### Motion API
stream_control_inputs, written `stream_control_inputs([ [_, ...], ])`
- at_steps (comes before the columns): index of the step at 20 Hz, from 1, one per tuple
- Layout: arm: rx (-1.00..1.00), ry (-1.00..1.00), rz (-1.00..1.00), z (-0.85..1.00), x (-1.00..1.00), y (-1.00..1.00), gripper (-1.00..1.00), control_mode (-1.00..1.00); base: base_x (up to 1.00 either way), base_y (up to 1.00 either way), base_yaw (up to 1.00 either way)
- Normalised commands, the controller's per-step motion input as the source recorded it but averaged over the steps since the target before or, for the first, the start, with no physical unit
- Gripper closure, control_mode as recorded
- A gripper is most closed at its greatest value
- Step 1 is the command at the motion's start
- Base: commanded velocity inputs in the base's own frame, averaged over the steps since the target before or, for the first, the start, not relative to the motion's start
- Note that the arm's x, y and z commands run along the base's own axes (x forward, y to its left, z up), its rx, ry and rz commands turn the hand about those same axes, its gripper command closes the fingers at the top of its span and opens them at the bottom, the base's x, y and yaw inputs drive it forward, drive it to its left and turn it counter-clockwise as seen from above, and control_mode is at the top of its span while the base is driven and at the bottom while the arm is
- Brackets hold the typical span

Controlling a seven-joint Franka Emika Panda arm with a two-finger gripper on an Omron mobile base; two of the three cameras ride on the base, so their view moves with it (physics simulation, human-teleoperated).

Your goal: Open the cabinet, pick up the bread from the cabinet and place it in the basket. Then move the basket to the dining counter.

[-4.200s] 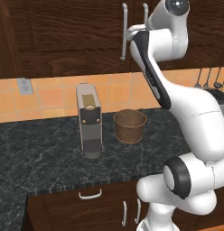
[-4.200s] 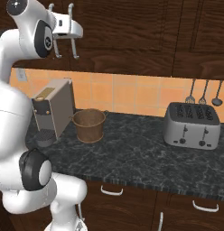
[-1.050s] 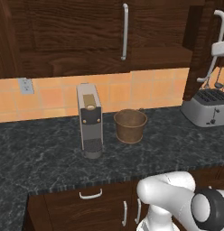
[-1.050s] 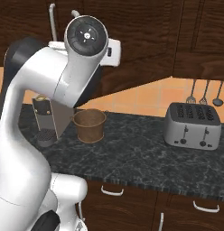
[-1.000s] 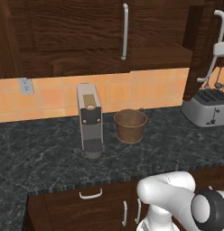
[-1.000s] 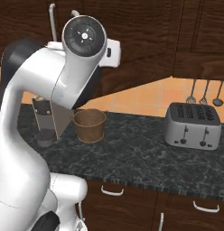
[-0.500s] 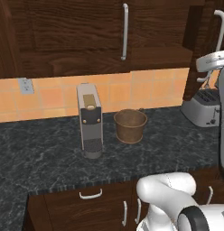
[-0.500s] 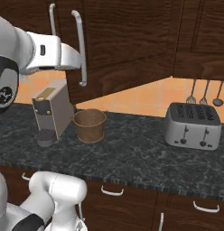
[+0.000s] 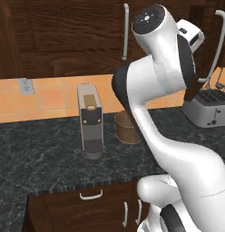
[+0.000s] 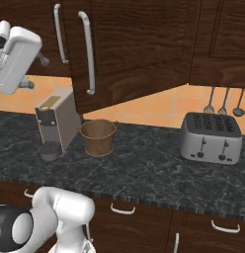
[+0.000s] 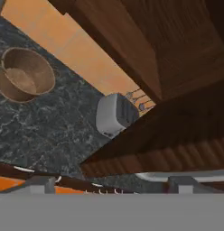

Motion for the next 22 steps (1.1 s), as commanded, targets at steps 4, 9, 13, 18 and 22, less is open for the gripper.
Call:
stream_control_inputs([
  [4, -0.57, 0.78, -0.11, -0.02, 0.89, -0.04, -1.00, -1.00, 0.00, 0.00, 0.00],
  [9, -0.37, 0.67, -0.29, -0.05, 0.22, -0.75, -1.00, -1.00, 0.00, 0.00, 0.00],
  [13, -0.15, 0.27, -0.34, -0.24, -0.39, -1.00, -1.00, -1.00, 0.00, 0.00, 0.00],
  [18, 0.00, 0.04, -0.28, -0.14, -0.81, -1.00, -1.00, -1.00, 0.00, 0.00, 0.00],
  [22, 0.11, 0.01, -0.12, 0.00, -0.80, -1.00, -1.00, -1.00, 0.00, 0.00, 0.00],
])
